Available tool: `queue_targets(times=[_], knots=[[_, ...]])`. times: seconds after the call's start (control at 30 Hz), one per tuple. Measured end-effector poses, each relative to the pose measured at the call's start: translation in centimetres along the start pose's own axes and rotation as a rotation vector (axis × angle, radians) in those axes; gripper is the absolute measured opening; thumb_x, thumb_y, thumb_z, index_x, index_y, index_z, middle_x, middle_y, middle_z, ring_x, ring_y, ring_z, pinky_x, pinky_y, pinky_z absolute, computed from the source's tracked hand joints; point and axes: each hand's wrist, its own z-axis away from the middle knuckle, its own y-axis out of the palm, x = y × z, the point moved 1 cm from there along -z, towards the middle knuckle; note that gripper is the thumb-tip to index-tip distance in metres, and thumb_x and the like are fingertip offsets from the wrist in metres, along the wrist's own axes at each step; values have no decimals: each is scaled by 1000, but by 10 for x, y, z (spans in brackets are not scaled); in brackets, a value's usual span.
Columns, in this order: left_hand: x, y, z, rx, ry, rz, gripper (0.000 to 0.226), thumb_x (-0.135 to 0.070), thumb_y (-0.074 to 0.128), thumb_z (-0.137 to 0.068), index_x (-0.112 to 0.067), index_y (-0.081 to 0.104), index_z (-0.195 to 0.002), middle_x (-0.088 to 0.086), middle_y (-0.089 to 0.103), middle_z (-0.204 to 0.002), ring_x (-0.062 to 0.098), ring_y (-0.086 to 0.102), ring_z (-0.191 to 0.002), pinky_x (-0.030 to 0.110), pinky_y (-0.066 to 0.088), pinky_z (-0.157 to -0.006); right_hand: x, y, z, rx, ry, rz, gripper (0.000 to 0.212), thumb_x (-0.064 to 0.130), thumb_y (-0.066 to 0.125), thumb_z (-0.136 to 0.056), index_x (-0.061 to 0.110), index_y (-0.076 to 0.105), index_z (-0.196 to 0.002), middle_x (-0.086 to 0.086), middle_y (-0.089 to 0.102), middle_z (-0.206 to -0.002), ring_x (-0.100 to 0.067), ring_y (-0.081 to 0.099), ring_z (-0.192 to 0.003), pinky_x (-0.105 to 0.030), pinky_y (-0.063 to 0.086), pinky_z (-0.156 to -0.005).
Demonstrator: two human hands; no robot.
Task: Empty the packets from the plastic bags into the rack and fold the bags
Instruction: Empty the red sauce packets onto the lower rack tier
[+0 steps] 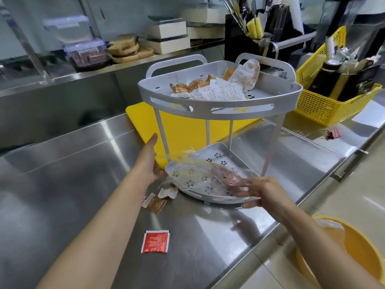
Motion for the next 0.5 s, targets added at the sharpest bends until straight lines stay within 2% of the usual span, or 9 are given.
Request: queue_targets(times=[0.1, 0.17, 0.23, 0.3, 0.37, 0.43, 0.5], knots=[[4, -11, -8, 31, -172, 2, 86, -64, 63, -72, -14, 37, -137, 15, 47, -130, 32, 52, -113, 44, 48, -89, 0, -2, 3, -30, 91, -142, 39, 24, 51, -86, -14, 64, -85, -21, 69, -77, -28, 68, -58, -32, 56, -47], [9, -16, -14, 120, -257, 1, 100, -64, 68, -66, -10, 29, -140, 22, 55, -124, 34, 59, -106, 43, 52, -78, -2, -4, 3, -87, 115, -136, 54, 45, 57, -81, -7, 64, -68, -22, 68, -71, -29, 67, -53, -32, 55, -46], [11, -16, -16, 225, -315, -24, 111, -70, 66, -62, -4, 25, -141, 23, 64, -113, 31, 67, -89, 38, 56, -64, -2, -6, 4, -114, 122, -168, 63, 54, 53, -80, -3, 64, -57, -20, 69, -65, -30, 66, -53, -36, 57, -48], [9, -13, -17, 294, -327, -115, 112, -74, 63, -60, 0, 31, -137, 19, 71, -96, 26, 71, -70, 30, 58, -54, -4, -9, 2, -126, 139, -189, 72, 60, 46, -83, -6, 67, -61, -19, 68, -61, -30, 65, -54, -41, 58, -52], [5, -10, -19, 358, -340, -188, 108, -80, 56, -59, 1, 42, -128, 13, 74, -80, 20, 67, -52, 24, 56, -49, -5, -10, 2, -148, 127, -155, 58, 46, 54, -85, -8, 66, -71, -20, 65, -62, -28, 63, -51, -37, 57, -50], [0, -6, -21, 409, -343, -186, 101, -82, 53, -59, 2, 51, -116, 10, 75, -78, 18, 64, -48, 21, 54, -48, -2, -9, 4, -137, 79, -107, 25, 17, 66, -81, -7, 64, -73, -19, 60, -63, -23, 60, -46, -30, 55, -47], [-1, -4, -20, 427, -313, -235, 80, -66, 61, -70, 3, 56, -109, 11, 75, -77, 16, 67, -50, 22, 55, -47, 2, -8, 3, -130, 62, -123, 7, -4, 64, -77, -11, 62, -78, -15, 60, -56, -19, 59, -43, -27, 55, -45]])
